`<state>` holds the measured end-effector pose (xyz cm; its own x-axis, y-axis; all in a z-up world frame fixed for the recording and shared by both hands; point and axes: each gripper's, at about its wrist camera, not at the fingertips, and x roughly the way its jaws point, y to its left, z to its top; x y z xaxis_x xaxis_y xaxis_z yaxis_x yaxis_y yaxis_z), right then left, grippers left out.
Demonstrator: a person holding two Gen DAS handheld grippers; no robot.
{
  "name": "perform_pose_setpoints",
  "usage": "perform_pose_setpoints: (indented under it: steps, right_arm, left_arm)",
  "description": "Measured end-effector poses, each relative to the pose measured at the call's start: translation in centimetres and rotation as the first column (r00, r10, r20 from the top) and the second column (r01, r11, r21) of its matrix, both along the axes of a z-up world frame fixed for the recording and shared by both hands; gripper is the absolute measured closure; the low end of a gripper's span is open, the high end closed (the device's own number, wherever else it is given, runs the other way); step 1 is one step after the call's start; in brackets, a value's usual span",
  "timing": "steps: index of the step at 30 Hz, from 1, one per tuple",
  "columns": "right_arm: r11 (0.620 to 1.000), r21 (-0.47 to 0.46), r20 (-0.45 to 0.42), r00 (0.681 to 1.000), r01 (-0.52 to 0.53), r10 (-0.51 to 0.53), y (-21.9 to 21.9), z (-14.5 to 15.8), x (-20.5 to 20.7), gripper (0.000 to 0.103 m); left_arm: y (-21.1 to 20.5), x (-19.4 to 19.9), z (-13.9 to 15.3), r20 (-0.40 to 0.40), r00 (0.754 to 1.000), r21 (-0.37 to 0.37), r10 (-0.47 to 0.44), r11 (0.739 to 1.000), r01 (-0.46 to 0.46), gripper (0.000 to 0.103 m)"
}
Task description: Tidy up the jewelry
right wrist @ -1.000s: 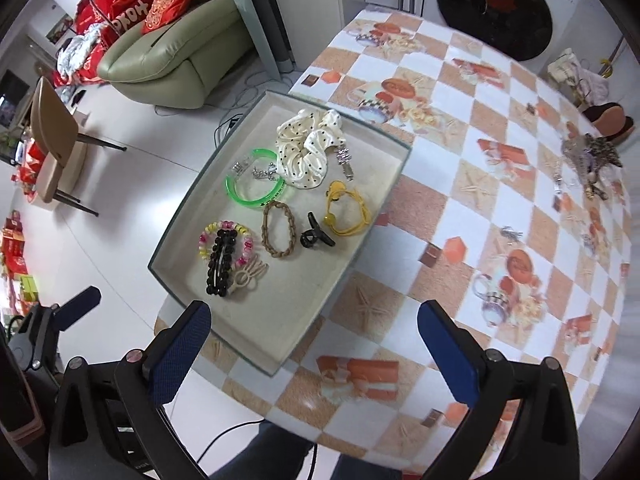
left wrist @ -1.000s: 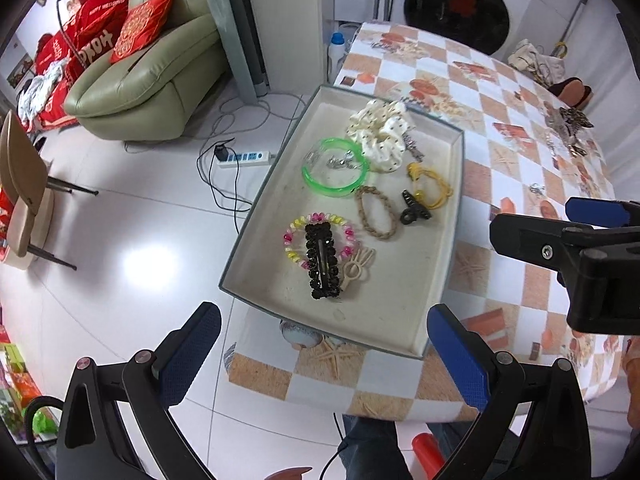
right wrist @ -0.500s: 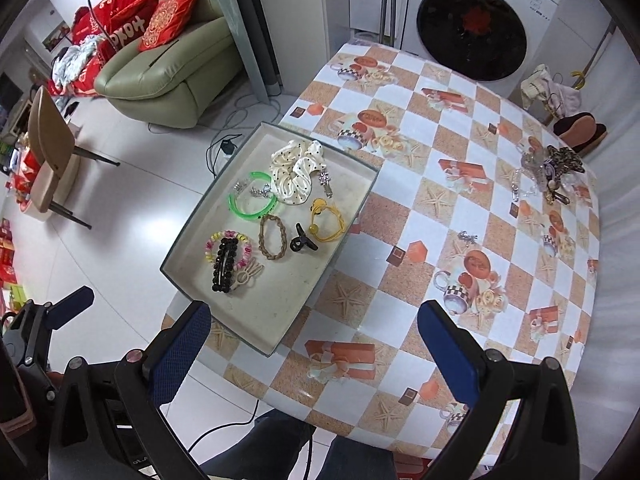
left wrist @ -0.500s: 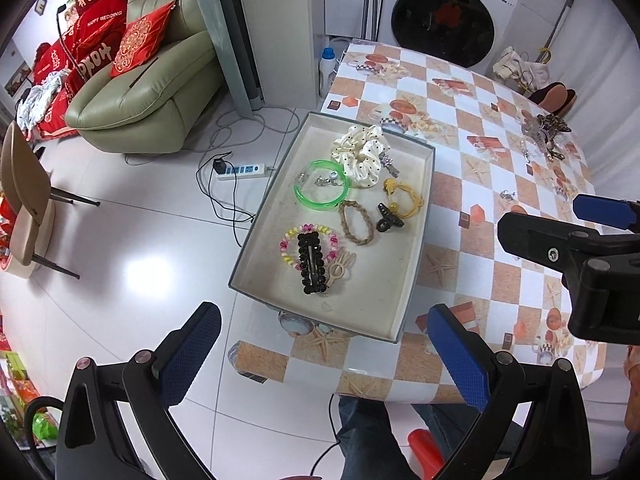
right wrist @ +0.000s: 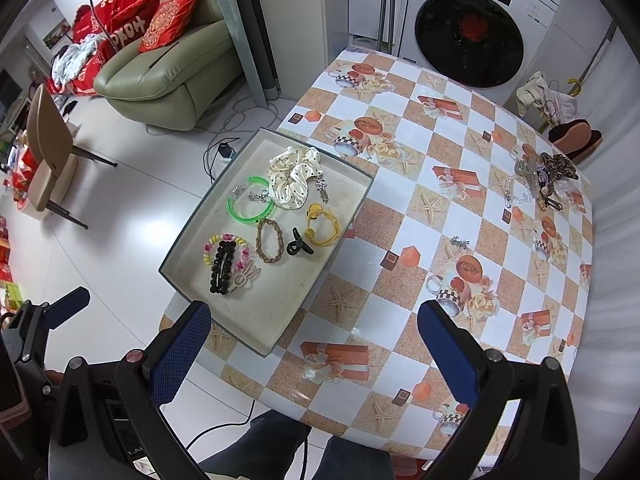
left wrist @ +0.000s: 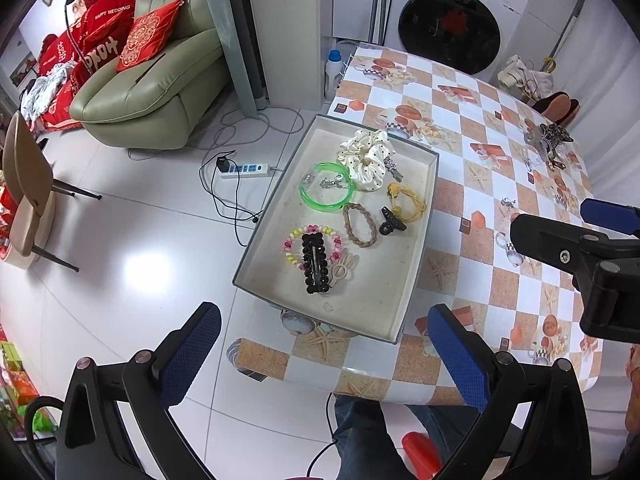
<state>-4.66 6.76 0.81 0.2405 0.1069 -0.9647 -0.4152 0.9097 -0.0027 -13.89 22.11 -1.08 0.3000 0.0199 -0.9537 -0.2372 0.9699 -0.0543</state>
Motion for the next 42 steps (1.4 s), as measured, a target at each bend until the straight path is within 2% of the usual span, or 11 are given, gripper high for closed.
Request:
perform_pose_setpoints:
  steps: [42]
  right_arm:
    - [1.0, 0.0, 0.001, 1.0, 0.001, -0.001, 0.04, 0.12, -0.23, 0.0]
  left_arm:
    - [0.07, -0.13, 0.1, 0.005, 1.0, 0.006, 0.005, 1.0, -0.005, 0.0]
